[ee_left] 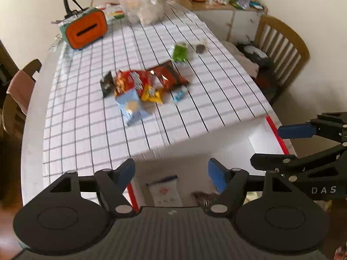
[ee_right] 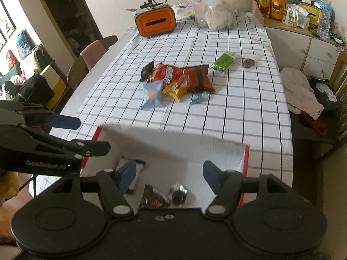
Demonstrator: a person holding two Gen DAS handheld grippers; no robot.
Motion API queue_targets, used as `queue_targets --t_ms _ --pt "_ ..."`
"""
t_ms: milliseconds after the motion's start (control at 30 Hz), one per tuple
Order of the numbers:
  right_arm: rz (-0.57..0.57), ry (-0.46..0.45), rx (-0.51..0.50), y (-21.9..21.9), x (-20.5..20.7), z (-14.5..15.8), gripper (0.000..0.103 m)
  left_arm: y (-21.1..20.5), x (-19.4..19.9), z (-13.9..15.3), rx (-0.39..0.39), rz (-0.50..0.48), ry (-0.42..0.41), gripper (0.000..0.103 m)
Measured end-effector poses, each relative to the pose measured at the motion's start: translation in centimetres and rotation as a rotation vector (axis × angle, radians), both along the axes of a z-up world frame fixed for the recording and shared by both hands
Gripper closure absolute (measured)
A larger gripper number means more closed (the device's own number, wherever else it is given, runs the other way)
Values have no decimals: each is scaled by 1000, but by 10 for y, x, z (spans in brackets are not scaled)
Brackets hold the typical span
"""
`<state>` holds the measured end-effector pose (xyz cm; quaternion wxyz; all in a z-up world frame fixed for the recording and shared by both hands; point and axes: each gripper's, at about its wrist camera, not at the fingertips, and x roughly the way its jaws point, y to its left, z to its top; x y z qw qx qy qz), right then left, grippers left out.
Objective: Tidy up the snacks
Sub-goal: 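Move both tools back toward the remaining snack packets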
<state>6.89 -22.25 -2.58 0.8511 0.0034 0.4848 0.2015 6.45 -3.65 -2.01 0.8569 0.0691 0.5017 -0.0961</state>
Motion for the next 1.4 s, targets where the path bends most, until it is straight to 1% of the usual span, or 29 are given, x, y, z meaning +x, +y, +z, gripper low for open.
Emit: queue_targets --t_ms 67,100,267,333,533,700,867,1000,1133,1233,1300,1400 --pt "-8 -17 -8 1 10 6 27 3 7 6 3 8 -14 22" --pt "-13 -24 -9 1 15 8 26 4 11 8 9 13 -21 21" --pt "-47 -47 -20 2 47 20 14 12 40 13 35 59 -44 20" --pt "-58 -50 -21 3 60 22 11 17 55 13 53 85 -53 20" --pt "-77 -27 -13 10 103 18 11 31 100 5 75 158 -58 20" --pt "-92 41 -18 18 142 -1 11 38 140 -18 85 207 1 20" --pt "-113 119 -34 26 178 -32 13 42 171 -44 84 234 67 20" --pt "-129 172 -54 32 203 -56 14 44 193 -70 84 251 137 20" --pt "-149 218 -71 35 224 -80 15 46 210 -92 81 265 199 20" --pt "-156 252 -85 38 236 -98 17 48 221 -106 88 281 235 20" --pt "-158 270 -92 40 242 -108 18 49 229 -114 76 283 267 20" --pt "-159 295 -93 44 250 -120 23 54 240 -127 50 302 321 20"
